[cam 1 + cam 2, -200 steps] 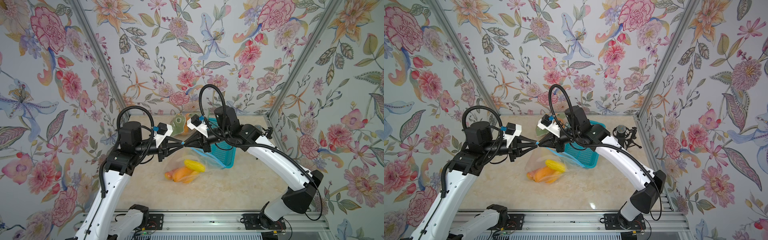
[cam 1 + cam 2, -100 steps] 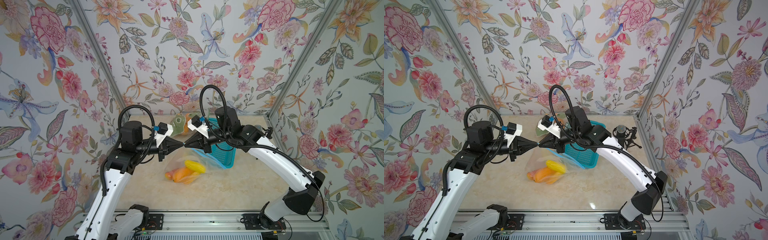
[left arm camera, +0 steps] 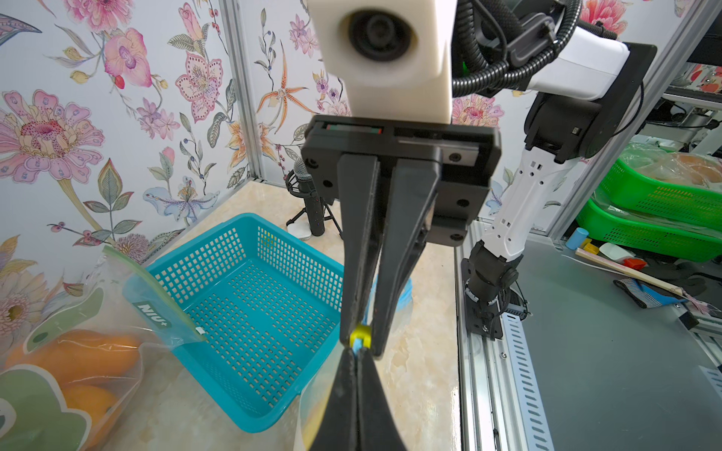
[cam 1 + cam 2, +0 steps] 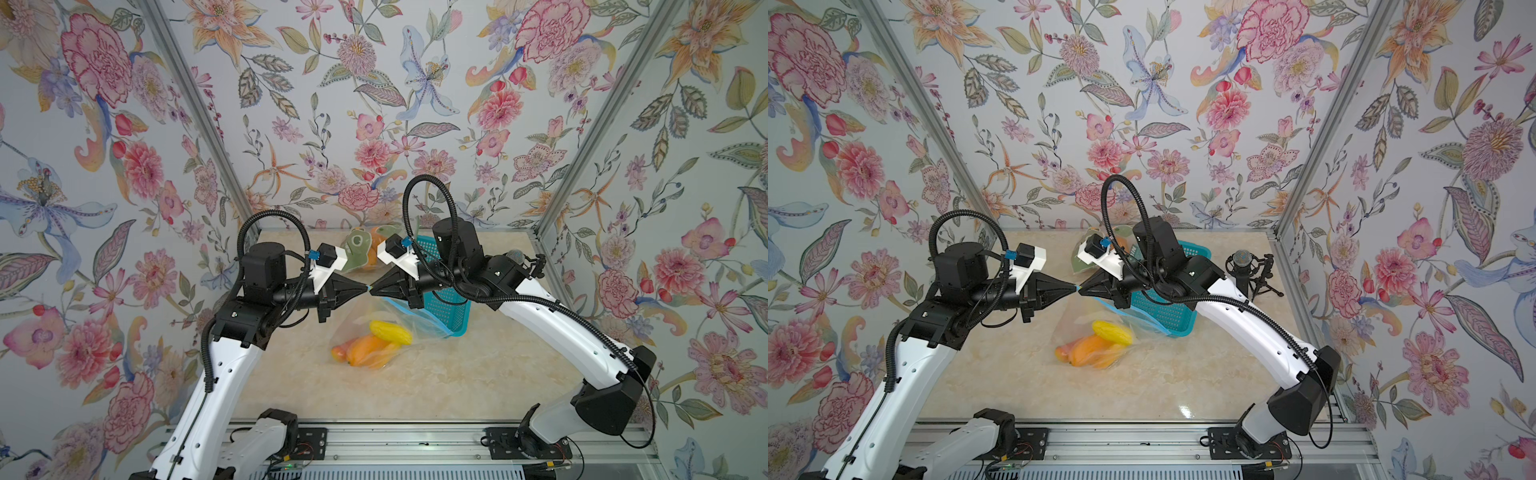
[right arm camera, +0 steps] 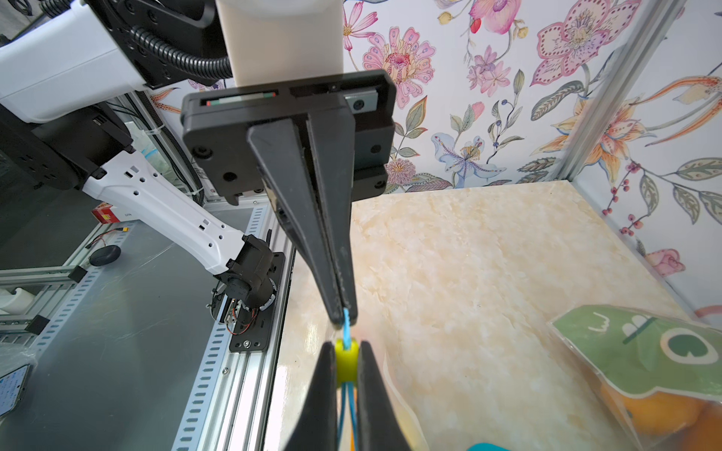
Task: Place the mango in a zip-top bag and seal the zipper
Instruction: Zip the zipper on the zipper food storage bag.
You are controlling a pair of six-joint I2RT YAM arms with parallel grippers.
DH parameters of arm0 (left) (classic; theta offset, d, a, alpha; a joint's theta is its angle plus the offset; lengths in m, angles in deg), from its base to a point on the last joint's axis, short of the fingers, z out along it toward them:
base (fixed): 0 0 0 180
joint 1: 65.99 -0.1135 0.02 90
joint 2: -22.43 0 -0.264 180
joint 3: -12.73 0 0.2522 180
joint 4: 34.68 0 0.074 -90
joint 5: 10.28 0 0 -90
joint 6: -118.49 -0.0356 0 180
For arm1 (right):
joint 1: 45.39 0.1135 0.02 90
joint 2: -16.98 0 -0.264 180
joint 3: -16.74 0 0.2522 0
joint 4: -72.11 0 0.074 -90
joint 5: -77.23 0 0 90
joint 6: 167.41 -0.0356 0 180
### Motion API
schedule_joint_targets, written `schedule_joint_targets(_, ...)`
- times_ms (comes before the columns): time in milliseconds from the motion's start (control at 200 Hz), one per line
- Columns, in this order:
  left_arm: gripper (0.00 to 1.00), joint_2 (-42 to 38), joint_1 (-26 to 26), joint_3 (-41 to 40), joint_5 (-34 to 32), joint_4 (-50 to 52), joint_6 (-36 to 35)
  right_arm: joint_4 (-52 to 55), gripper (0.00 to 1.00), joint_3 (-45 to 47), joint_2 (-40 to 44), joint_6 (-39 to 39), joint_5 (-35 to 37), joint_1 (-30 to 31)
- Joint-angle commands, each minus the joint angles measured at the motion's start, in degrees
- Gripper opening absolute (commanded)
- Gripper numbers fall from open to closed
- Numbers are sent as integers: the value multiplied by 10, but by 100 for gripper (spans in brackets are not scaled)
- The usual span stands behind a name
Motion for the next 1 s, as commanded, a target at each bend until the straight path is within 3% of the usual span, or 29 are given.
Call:
schedule_joint_targets(0,0,-10,2,5,-20,-19,9,11,8,18,22,12,3,-2)
schedule_joint_targets(996,0,-24,-8,9,-69,-20,7,23,11,104,100,7,48,-20)
